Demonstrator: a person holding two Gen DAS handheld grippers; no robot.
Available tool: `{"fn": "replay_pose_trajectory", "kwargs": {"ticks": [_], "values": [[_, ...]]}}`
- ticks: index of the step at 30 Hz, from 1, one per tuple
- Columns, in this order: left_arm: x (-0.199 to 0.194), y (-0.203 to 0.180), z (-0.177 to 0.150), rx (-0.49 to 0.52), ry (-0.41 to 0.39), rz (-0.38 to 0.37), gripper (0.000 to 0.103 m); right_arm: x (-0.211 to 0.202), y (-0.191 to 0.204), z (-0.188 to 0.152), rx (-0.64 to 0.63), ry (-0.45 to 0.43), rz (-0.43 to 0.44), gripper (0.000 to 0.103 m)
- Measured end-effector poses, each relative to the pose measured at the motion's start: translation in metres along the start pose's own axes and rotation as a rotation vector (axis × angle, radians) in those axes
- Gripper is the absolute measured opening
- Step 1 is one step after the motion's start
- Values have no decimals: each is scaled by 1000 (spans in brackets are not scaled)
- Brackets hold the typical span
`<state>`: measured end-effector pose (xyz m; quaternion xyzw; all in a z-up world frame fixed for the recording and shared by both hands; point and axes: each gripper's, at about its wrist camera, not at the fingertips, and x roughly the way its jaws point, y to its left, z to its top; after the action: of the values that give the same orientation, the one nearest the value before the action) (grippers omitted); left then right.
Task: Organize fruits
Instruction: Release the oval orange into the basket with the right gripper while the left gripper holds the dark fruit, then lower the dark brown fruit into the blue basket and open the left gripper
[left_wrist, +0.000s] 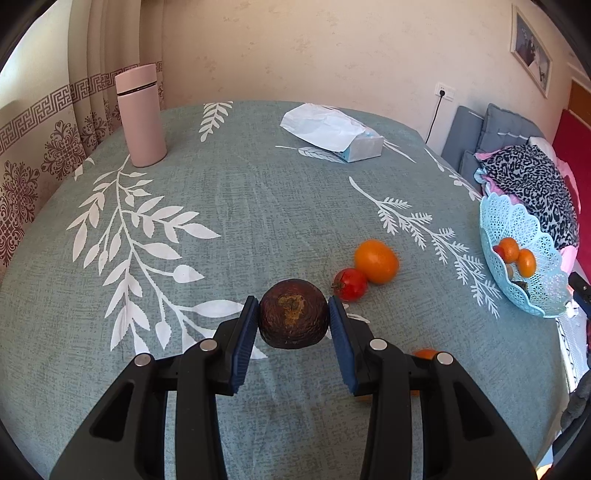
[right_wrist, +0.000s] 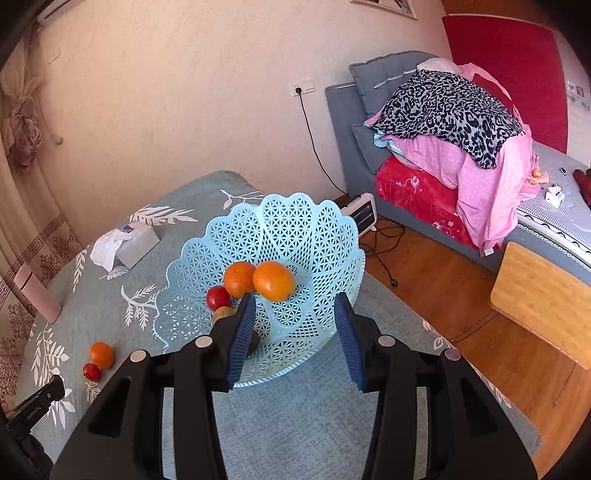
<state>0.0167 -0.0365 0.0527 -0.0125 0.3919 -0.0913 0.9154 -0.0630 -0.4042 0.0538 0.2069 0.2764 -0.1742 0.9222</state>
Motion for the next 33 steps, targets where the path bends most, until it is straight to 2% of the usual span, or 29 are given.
{"fn": "replay_pose_trajectory", "kwargs": {"ticks": [7,16,21,33], "values": [[-6,-32,6,57,-7,-35,39,-7,-16,2,26,-37,-16,47],[-13,-96,20,169,-32,-130,39,-10,-28,2,46,-57,-11,47],[-9,-136,25,224,-37,-218,39,-13,-34,8,68,-71,4,47],[10,-234,24,331,12,-416,39,-34,-57,24,147,-126,11,47]]}}
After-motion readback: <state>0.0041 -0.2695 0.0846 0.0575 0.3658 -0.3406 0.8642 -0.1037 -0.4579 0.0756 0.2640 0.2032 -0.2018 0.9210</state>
